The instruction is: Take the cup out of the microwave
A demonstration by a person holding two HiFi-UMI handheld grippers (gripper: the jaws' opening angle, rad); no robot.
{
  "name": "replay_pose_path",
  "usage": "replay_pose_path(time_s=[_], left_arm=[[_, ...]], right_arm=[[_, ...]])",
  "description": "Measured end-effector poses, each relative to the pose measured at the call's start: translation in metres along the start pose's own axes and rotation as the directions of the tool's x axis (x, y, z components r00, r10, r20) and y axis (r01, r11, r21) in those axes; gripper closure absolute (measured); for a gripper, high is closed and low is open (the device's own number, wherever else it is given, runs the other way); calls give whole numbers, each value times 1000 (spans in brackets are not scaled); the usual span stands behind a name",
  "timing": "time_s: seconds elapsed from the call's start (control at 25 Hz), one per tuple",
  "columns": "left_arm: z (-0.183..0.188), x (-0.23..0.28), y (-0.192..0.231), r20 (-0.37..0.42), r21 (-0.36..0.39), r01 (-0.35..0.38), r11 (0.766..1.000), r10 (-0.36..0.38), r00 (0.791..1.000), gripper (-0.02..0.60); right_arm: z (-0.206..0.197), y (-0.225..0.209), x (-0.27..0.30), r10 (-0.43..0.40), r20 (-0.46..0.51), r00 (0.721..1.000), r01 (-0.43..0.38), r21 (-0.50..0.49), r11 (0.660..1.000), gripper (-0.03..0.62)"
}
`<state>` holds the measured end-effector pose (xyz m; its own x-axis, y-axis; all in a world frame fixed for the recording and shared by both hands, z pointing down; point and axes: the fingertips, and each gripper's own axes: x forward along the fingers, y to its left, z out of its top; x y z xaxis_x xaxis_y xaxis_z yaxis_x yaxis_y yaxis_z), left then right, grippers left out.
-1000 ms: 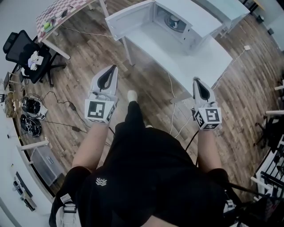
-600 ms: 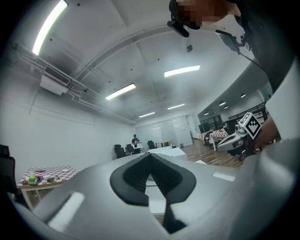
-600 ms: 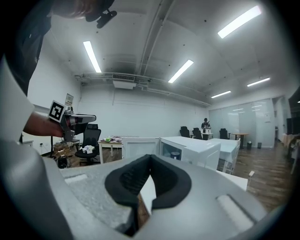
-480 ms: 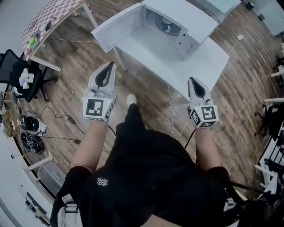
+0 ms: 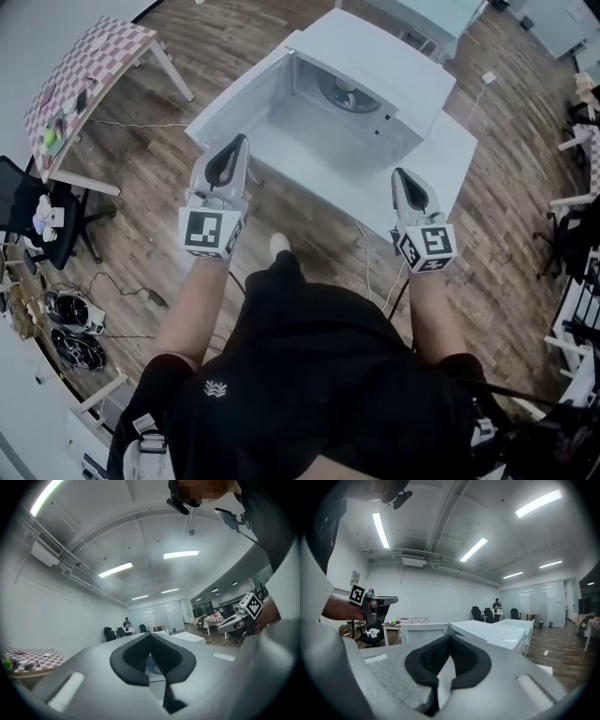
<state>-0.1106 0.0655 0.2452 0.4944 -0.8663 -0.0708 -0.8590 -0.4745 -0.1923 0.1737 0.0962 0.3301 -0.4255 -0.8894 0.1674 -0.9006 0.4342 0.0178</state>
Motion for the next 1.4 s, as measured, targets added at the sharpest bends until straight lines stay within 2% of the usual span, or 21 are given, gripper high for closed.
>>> replay_pose_path(time_s=[0.44,0.8,0.96,1.16,1.4], left_arm=[[-15,105,80,26,-22,118,993,-118,993,581],[-27,152,108,36,-49,211,976,-210,977,581],[-28,172,106,43,-66,255,965,-252,967,581],[-35,189,90,51,-77,277,958,-274,961,581],[-37,203,65,66,-62,289,955,-285,956,581]], right_arm=[[30,-11,118,-91,-7,996,91,12,996,594],[45,-21,180,-169,-4,986,169,19,985,594],[53,-23,188,-195,-3,981,195,3,981,594],[47,-37,185,-237,14,971,236,56,970,594],[31,-46,190,-229,1,973,228,47,972,594]])
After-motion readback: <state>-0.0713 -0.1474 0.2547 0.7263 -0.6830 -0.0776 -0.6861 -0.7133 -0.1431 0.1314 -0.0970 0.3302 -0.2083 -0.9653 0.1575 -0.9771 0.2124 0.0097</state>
